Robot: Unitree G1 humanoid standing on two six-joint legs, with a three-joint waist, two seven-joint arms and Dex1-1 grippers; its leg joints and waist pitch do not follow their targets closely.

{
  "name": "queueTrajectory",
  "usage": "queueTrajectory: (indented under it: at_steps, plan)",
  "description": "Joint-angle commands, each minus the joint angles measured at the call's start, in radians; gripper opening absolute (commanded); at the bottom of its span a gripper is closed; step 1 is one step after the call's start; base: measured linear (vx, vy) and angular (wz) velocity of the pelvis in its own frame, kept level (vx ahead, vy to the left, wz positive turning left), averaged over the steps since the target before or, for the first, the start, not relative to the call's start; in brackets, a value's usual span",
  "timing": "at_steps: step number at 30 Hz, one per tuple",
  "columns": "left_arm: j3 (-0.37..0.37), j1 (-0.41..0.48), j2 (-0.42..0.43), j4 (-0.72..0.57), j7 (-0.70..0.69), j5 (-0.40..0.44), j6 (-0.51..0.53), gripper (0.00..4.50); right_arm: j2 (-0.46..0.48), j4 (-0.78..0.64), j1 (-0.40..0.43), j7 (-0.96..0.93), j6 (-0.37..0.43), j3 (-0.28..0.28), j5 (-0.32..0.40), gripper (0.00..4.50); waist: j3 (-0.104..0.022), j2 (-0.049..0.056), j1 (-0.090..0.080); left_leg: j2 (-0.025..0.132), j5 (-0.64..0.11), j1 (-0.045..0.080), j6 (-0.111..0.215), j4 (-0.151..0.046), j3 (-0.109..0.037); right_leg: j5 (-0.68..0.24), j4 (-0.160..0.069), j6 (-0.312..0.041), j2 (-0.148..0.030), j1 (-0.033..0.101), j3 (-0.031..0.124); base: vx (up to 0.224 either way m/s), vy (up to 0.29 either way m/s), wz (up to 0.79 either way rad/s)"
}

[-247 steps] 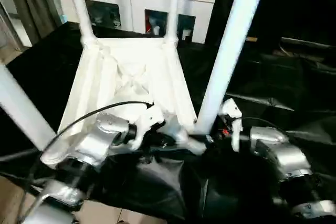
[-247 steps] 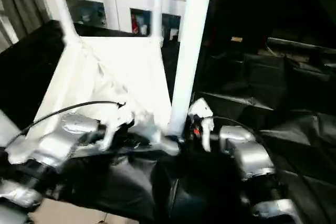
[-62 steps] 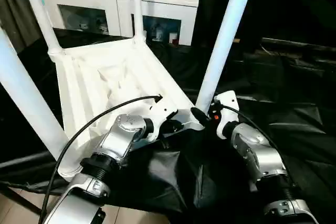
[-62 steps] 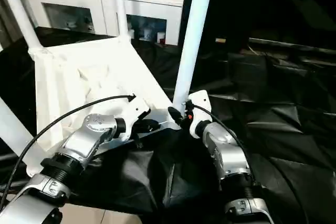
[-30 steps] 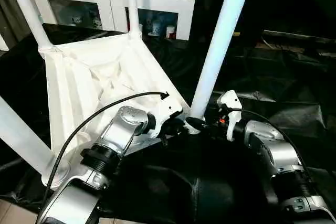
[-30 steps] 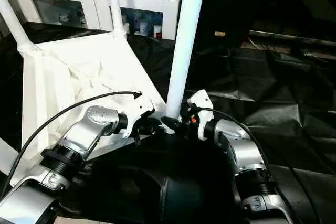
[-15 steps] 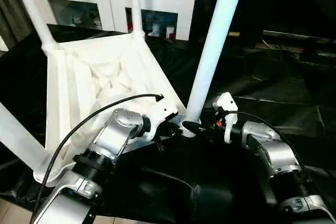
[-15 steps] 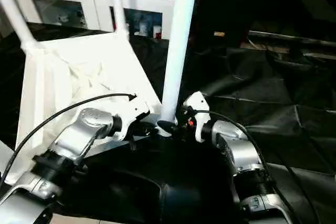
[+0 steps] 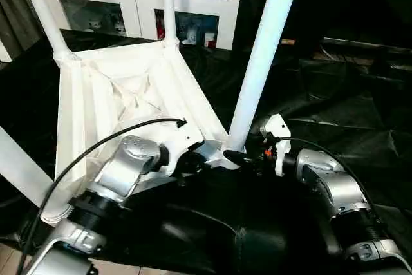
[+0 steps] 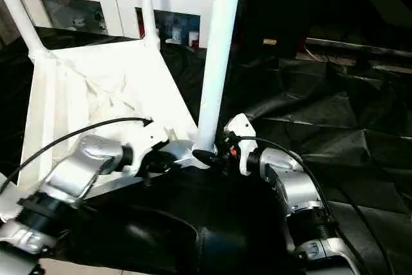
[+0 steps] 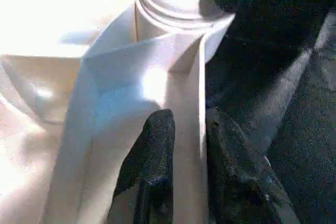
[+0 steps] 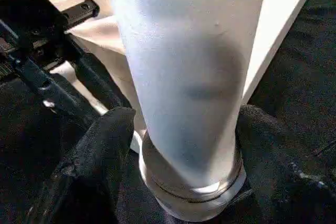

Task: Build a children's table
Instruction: Rotate leg to tighten

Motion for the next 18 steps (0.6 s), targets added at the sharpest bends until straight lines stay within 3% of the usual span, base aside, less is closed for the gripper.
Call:
queueTrajectory:
  at_steps: [1,4,5,14,15,16,18]
  plan:
    - [-0.012,0.018,0.003,-0.006,-0.010,-0.004,0.008,0.89,-0.003,0.020,0.006,0.024,0.007,0.025,-0.009,3.22,-0.054,0.000,0.005,0.013,-0.179,0.010,0.052,-0.050,-0.002,-0.079,-0.050,-0.250,-0.025,0.045,0.015,0.000,0.000,0.00]
    - [0.000,0.018,-0.012,0.012,0.001,-0.019,-0.007,0.89,-0.002,0.022,0.005,0.024,0.002,0.026,-0.008,3.22,-0.053,0.000,0.005,0.012,-0.177,0.009,0.052,-0.050,-0.002,-0.073,-0.049,-0.251,-0.025,0.046,0.015,0.000,0.000,0.00]
    - [0.000,0.018,-0.012,0.012,0.001,-0.019,-0.007,0.57,-0.002,0.022,0.005,0.024,0.002,0.026,-0.008,3.22,-0.053,-0.001,0.005,0.012,-0.181,0.010,0.051,-0.050,-0.002,-0.079,-0.050,-0.251,-0.025,0.046,0.016,0.000,0.000,0.00]
    - [-0.012,0.019,-0.007,0.034,-0.063,-0.055,-0.060,0.10,-0.033,0.015,0.001,0.060,-0.021,0.036,-0.010,3.22,-0.052,-0.003,0.007,0.012,-0.218,0.009,0.042,-0.050,-0.004,-0.145,-0.054,-0.230,-0.027,0.044,0.016,0.000,0.000,0.00]
    - [-0.015,0.023,-0.005,0.031,-0.082,-0.063,-0.085,0.02,-0.039,0.019,-0.002,0.065,-0.031,0.037,-0.014,3.40,-0.052,-0.003,0.006,0.012,-0.217,0.009,0.042,-0.050,-0.003,-0.144,-0.054,-0.230,-0.026,0.043,0.016,0.000,0.000,0.00]
    - [-0.022,0.033,-0.002,0.025,-0.114,-0.076,-0.133,0.00,-0.050,0.030,-0.011,0.088,-0.028,0.036,-0.009,3.51,-0.053,-0.010,0.006,0.012,-0.214,0.007,0.047,-0.049,-0.003,-0.142,-0.054,-0.228,-0.026,0.043,0.016,0.000,0.000,0.00]
    - [-0.025,0.037,-0.002,0.022,-0.121,-0.078,-0.142,0.00,-0.053,0.035,-0.015,0.104,-0.018,0.035,-0.002,3.62,-0.053,-0.006,0.007,0.013,-0.212,0.008,0.050,-0.049,-0.003,-0.143,-0.053,-0.231,-0.027,0.043,0.016,0.000,0.000,0.00]
